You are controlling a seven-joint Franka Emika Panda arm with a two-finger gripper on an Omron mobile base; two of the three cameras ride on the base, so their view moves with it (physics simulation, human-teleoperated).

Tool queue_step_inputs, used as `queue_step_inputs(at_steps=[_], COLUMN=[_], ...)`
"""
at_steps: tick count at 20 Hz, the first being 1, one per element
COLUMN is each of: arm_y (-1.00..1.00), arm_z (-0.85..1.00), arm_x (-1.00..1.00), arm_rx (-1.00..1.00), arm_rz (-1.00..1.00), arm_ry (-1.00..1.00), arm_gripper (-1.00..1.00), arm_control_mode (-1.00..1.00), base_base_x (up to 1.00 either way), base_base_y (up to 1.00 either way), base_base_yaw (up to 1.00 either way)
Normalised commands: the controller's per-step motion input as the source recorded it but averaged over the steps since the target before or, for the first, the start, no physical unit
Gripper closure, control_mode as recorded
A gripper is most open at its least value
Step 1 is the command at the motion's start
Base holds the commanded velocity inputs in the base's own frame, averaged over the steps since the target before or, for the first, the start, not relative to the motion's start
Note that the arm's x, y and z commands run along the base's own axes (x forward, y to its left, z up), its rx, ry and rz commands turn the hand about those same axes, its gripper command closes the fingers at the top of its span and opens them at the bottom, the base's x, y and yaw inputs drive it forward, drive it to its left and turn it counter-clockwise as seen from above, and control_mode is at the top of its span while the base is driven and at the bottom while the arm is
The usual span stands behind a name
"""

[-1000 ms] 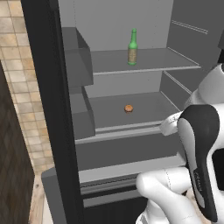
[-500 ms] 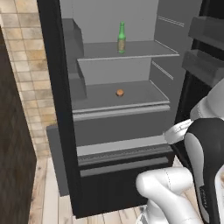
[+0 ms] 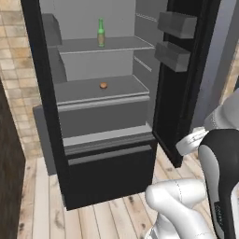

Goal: Place the beer and liquor on the top shelf of the fridge to keep them out of children's reach, and place the tangerine on lower shelves for easy access.

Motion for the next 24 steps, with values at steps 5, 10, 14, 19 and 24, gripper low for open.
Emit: queue_step_inputs(at_steps=[5,10,14,19,24], arm_y=[0.00,0.00,0.00,0.00,0.00], arm_z=[0.00,0.00,0.00,0.00,0.00], arm_x=[0.00,0.00,0.00,0.00,0.00], arm_rx=[0.00,0.00,0.00,0.00,0.00], arm_rz=[0.00,0.00,0.00,0.00,0.00], arm_ry=[0.00,0.00,0.00,0.00,0.00], arm_gripper=[-1.00,-1.00,-1.00,-1.00,-1.00], arm_control_mode=[1.00,1.00,1.00,1.00,1.00], base_base_x=[-0.26,-0.21,-0.52,-0.55,-0.47], base_base_y=[-0.53,-0.35,-0.20,-0.16,-0.03], base_base_yaw=[-0.41,-0.51,-0.61,-0.71,-0.77])
